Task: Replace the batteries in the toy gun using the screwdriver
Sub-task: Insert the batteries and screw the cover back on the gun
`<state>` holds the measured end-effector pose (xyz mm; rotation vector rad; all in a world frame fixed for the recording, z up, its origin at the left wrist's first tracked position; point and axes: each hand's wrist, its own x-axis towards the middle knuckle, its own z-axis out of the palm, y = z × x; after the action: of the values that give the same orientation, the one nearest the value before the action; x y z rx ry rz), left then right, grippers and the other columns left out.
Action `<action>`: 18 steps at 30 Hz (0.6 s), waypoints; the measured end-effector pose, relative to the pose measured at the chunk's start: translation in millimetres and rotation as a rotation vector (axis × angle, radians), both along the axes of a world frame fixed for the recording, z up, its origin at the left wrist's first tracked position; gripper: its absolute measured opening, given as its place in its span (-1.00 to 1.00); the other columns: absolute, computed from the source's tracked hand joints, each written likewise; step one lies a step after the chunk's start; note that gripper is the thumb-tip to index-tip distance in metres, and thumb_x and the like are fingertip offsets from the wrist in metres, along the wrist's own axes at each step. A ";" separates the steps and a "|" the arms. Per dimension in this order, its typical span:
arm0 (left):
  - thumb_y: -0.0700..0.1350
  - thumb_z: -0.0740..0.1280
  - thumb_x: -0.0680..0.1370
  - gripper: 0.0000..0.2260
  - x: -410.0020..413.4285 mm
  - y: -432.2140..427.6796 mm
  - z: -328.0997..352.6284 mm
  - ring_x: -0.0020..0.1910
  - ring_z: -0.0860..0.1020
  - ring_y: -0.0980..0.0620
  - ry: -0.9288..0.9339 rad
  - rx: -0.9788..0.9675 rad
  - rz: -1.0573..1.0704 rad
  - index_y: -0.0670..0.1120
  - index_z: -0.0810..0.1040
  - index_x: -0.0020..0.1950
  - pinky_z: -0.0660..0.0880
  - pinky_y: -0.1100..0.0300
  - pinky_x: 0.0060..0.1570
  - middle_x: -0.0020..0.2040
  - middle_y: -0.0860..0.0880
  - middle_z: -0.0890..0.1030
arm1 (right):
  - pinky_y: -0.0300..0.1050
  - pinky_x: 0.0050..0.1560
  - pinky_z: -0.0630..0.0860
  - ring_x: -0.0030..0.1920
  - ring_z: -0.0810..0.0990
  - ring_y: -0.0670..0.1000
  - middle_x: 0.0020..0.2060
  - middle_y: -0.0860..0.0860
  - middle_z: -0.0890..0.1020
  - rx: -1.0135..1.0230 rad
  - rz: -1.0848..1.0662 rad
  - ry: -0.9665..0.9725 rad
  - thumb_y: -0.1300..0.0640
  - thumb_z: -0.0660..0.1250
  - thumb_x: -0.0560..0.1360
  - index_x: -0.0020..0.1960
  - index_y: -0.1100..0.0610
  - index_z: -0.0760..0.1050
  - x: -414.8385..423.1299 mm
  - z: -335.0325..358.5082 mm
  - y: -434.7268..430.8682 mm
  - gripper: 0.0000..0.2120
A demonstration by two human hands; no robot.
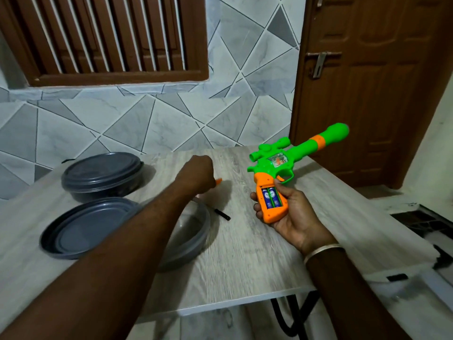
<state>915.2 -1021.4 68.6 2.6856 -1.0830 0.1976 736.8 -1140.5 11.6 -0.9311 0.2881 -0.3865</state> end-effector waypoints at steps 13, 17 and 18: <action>-0.37 0.44 0.49 -0.81 -127.5 18.0 -12.4 -0.25 0.69 -0.12 1.103 -1.244 -0.180 -0.24 0.65 0.09 0.68 0.15 -0.22 -0.12 -0.24 0.72 | -0.18 -0.46 0.54 -0.39 0.62 0.02 -0.23 0.15 0.65 0.004 -0.175 -0.116 -0.01 0.16 0.63 0.22 0.24 0.51 -18.7 10.6 9.5 -0.64; -0.34 0.44 0.50 -0.90 -134.9 8.1 -31.9 -0.28 0.69 -0.08 1.165 -1.257 -0.105 -0.29 0.64 0.00 0.67 0.17 -0.24 -0.15 -0.24 0.71 | -0.15 -0.41 0.58 -0.30 0.66 0.02 -0.10 0.17 0.65 -0.011 -0.205 -0.117 -0.01 0.18 0.63 0.33 0.23 0.47 -24.6 9.1 7.4 -0.60; -0.34 0.45 0.50 -0.90 -136.7 4.9 -35.4 -0.31 0.68 -0.07 1.143 -1.244 -0.087 -0.30 0.64 0.00 0.66 0.19 -0.27 -0.17 -0.23 0.71 | -0.13 -0.38 0.60 -0.27 0.67 0.03 -0.07 0.18 0.66 -0.013 -0.214 -0.116 -0.01 0.19 0.62 0.36 0.22 0.46 -26.2 6.2 5.4 -0.58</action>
<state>778.5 -1016.5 33.2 1.2200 -0.3972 -0.4773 710.6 -1135.2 17.8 -0.8896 0.2805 -0.6374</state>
